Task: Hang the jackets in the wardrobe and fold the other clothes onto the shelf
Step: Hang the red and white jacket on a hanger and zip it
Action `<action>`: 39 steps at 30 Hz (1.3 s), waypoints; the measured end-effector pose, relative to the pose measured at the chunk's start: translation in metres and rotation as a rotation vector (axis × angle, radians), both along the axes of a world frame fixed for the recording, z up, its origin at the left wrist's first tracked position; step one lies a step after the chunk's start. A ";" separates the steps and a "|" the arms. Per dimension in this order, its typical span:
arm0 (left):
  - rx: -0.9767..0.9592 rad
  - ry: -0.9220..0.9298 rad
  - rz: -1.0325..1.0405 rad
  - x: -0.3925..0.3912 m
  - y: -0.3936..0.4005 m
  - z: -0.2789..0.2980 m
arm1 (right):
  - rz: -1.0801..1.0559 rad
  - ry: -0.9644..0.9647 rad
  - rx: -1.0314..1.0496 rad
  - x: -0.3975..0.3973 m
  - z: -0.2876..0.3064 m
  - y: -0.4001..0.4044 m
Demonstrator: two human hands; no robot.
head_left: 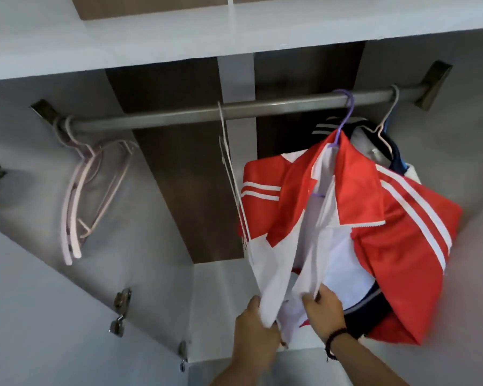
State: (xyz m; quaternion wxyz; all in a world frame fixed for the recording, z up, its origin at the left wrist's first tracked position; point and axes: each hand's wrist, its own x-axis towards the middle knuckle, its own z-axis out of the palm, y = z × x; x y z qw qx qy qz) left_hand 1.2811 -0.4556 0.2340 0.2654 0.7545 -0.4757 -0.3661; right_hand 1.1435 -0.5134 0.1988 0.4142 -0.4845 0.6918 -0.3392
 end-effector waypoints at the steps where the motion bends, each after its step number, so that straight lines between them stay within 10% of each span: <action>1: -0.025 0.034 -0.011 0.003 0.004 -0.003 | 0.004 0.010 -0.007 0.004 0.000 0.013; 23: -0.212 0.330 0.308 0.008 0.131 0.007 | -0.214 -0.452 -0.102 0.009 0.022 0.210; 29: 0.031 0.205 0.160 -0.009 0.174 0.004 | -0.119 -0.176 0.051 -0.024 0.021 0.254; 39: -0.308 0.214 0.432 -0.045 0.249 0.004 | -0.175 -0.292 0.238 -0.088 0.013 0.342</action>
